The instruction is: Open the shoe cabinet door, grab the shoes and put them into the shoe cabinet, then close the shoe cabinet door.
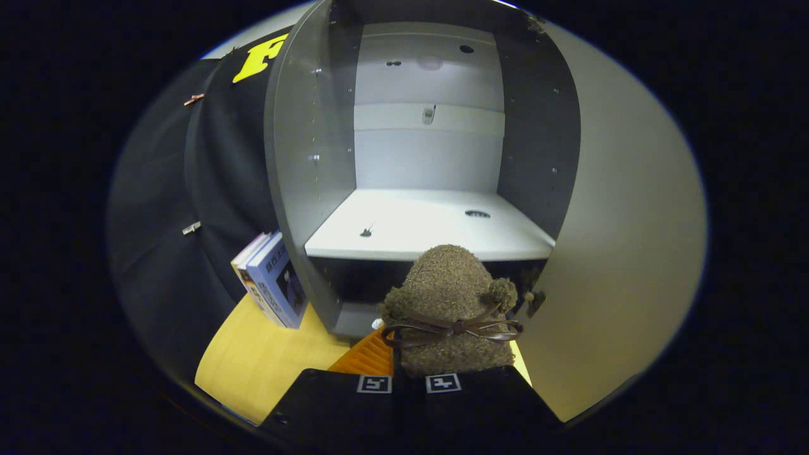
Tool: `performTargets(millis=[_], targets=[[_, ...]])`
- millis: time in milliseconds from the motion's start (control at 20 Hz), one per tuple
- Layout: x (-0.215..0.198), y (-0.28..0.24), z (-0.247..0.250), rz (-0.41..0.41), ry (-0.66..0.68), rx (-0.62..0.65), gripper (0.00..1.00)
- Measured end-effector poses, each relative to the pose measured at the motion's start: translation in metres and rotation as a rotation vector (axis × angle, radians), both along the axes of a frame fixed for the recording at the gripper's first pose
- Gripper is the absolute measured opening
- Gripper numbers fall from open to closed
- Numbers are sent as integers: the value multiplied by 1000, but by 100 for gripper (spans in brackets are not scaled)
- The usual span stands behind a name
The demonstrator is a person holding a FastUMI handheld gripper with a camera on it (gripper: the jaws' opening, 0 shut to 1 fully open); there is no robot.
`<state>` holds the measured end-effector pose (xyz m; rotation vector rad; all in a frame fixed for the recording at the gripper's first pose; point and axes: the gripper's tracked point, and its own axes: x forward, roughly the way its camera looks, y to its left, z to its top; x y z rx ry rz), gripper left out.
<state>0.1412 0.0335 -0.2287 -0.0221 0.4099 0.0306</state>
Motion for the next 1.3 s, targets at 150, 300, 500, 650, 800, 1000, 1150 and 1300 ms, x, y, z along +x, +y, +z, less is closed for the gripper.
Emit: performTargets(millis=[150, 300, 500, 650, 800, 1000, 1150, 1300], targets=[[24, -4, 30, -5, -19, 21, 5], [54, -5, 57, -5, -57, 28, 5], [102, -11, 80, -24, -88, 9, 5], [136, -13, 86, -35, -88, -13, 5], [175, -13, 84, -18, -75, -26, 5], [223, -12, 73, -4, -43, -29, 5], [246, -15, 60, -17, -23, -8, 5], [259, -13, 44, -11, 13, 4, 5]])
